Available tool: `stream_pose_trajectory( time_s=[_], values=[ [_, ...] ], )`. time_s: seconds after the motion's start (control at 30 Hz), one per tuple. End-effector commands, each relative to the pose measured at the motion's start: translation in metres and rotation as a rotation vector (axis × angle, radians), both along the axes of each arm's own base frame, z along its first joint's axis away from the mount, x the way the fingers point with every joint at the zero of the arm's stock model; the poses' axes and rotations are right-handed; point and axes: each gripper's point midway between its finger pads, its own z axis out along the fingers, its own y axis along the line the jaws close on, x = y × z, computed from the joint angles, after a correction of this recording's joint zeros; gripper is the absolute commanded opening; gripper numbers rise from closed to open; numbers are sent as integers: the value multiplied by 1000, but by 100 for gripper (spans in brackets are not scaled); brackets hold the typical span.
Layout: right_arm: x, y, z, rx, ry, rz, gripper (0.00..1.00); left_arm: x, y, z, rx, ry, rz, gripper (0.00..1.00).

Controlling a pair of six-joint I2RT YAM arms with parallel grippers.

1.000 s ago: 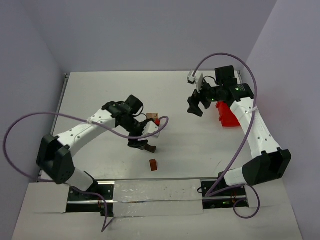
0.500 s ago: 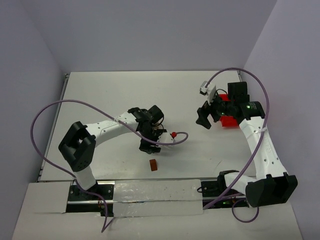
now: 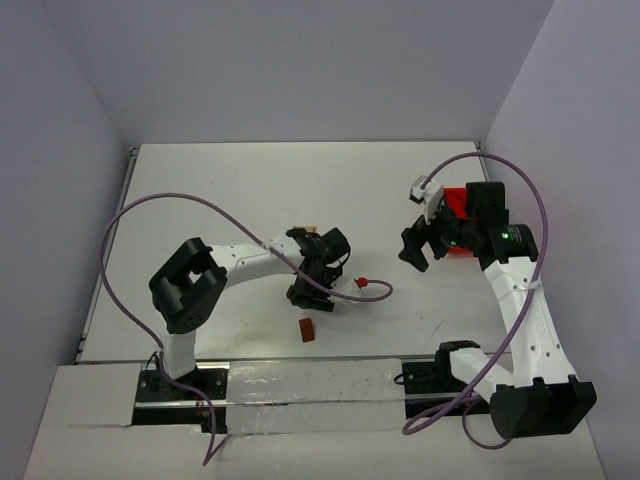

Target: Build the wood block tower

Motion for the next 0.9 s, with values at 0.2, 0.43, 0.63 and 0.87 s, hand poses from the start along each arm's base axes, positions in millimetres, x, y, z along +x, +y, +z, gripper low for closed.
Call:
stream_pose_trajectory(
  time_s=[0.2,0.43,0.63,0.87],
  values=[
    [-10,-6,5,-3,-24,-30,100,5,-12,-7,56,-76,24,61],
    [-12,-8,6,-13,-34,-28,100,2,-12,-12,62,-65,29,51],
    [-13,-8,7,-15,-40,-23,100,-7,-14,-10,49,-13,44,32],
    [-10,-12,15,-3,-64,-29,100,-2,-25,15,-47,-30,113,0]
  ],
)
